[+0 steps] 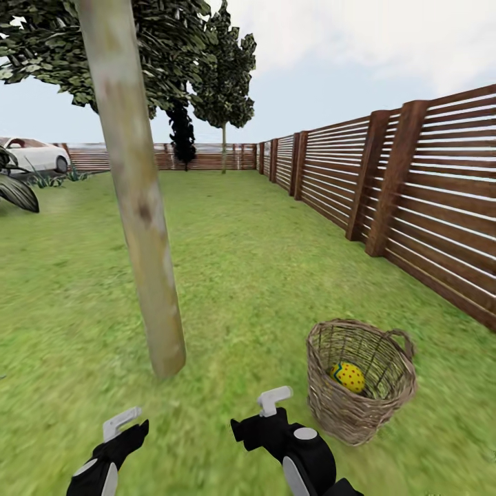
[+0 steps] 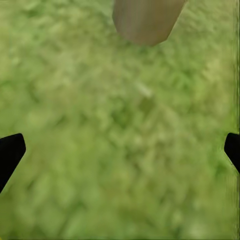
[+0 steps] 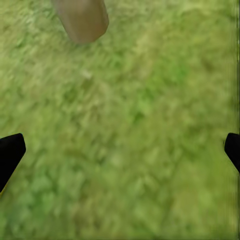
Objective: Take the three Easter eggs out of the wicker basket on the lawn in the garden, then place them on the lawn next to a single tree (choose any tree) so that all three eggs are next to the same tree and none are left in the basket.
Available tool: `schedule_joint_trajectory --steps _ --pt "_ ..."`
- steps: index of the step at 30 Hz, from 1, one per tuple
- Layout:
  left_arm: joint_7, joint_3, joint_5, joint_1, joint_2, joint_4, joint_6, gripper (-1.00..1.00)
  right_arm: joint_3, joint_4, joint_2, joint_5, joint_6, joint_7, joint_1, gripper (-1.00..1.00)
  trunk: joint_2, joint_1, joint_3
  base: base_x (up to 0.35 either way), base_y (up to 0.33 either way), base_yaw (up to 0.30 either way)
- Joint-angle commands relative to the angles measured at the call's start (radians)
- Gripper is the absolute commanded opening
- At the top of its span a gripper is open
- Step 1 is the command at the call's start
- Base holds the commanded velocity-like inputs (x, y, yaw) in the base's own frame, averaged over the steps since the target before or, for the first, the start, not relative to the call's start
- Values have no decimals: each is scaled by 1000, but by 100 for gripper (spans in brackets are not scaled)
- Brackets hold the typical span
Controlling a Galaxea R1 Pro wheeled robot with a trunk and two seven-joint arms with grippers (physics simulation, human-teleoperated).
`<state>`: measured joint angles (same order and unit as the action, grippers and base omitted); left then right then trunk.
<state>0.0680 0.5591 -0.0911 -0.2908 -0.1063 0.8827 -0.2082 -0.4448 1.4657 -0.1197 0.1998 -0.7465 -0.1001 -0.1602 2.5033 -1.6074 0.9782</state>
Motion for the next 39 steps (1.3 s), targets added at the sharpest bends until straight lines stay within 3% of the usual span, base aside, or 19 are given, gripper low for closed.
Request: schedule_joint_trajectory --steps 1,4,22,39 --pt "7 5 -10 -1 -2 2 -5 100 -2 1 0 10 -4 -10 -1 100 0 0 0 0 0 -224" --pt "7 5 -10 -1 -1 2 -6 100 -2 1 0 10 -4 -10 -1 100 0 0 -4 0 0 -224" --pt "6 5 -13 -1 -3 -1 -6 100 -2 0 0 10 -4 -10 -1 100 -17 15 -92 0 0 -224" --pt "8 4 -10 2 -2 1 9 100 0 -5 1 10 -4 -10 -1 100 -17 15 -112 51 -13 -224"
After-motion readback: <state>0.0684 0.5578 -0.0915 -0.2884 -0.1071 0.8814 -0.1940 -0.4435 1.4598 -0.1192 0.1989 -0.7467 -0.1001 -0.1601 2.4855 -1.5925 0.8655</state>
